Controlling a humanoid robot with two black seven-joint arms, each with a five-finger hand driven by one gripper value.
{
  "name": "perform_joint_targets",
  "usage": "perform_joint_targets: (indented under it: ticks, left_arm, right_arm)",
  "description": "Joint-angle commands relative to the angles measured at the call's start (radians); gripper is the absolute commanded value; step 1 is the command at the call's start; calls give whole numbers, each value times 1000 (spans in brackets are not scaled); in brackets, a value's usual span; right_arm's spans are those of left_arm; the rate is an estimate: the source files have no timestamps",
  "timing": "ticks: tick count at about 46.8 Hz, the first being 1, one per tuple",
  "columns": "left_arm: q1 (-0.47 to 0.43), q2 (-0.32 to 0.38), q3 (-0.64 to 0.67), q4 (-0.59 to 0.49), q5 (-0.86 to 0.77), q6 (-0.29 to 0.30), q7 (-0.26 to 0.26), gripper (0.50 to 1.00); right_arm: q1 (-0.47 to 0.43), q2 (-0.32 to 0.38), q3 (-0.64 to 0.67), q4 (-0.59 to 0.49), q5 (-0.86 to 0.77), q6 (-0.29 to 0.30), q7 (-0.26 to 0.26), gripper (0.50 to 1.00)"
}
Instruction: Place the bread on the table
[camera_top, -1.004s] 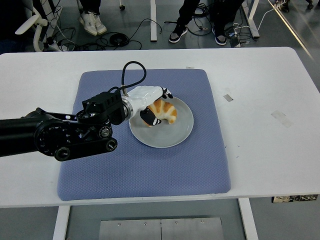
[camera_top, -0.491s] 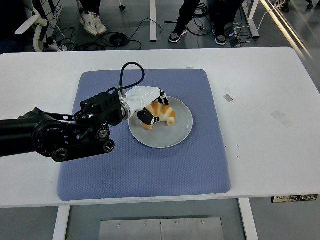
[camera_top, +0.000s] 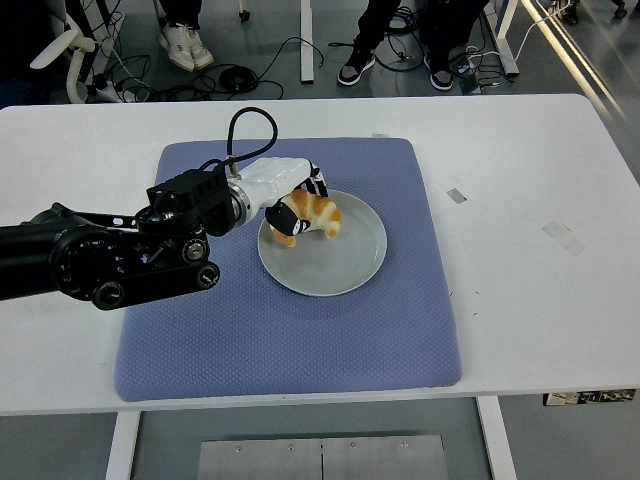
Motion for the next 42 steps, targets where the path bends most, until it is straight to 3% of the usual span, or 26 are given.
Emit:
perform_joint_targets:
  ticks: [1,20,42]
  left_arm:
    - [-3,4,-3,-5,0,0,-2,536]
    - [-11,25,-3,-14,3,-1,-8,531]
    - [-17,188,-7,-48,0,-3,-11,522]
  right_arm:
    - [0,0,0,0,0,0,0,1000]
    - [0,0,0,0,0,0,0,1000]
    - [0,0,0,0,0,0,0,1000]
